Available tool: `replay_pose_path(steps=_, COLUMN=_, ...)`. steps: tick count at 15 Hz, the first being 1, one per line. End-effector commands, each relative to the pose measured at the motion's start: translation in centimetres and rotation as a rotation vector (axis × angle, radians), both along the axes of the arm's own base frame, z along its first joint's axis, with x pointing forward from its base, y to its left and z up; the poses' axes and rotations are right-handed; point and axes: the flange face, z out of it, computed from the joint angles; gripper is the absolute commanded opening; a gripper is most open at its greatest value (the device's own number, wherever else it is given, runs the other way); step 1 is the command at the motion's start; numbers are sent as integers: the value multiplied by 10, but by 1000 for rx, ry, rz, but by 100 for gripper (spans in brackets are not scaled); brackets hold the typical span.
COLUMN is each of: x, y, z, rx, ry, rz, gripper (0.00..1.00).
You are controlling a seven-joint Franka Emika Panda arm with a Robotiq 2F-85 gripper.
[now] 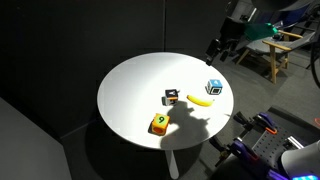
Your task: Move the black cube towards the edge of the table
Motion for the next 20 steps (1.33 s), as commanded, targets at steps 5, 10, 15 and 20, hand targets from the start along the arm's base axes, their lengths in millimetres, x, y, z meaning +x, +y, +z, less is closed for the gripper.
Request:
replay_pose_path(steps=5, x=18, y=-10, z=-23, rx=16, ry=-49, rz=-75, gripper=100)
replay_pose_path(steps=10, x=56, y=-8, z=-61, rx=52, ry=-89, rz=-176, gripper=100)
replay_pose_path(steps=15, x=98, y=-2, z=-100, rx=43, ry=-45, rz=-265, gripper=100)
replay_pose_path(steps=20, x=140, y=3, z=-126, rx=25, ry=-10, rz=-330, gripper=100)
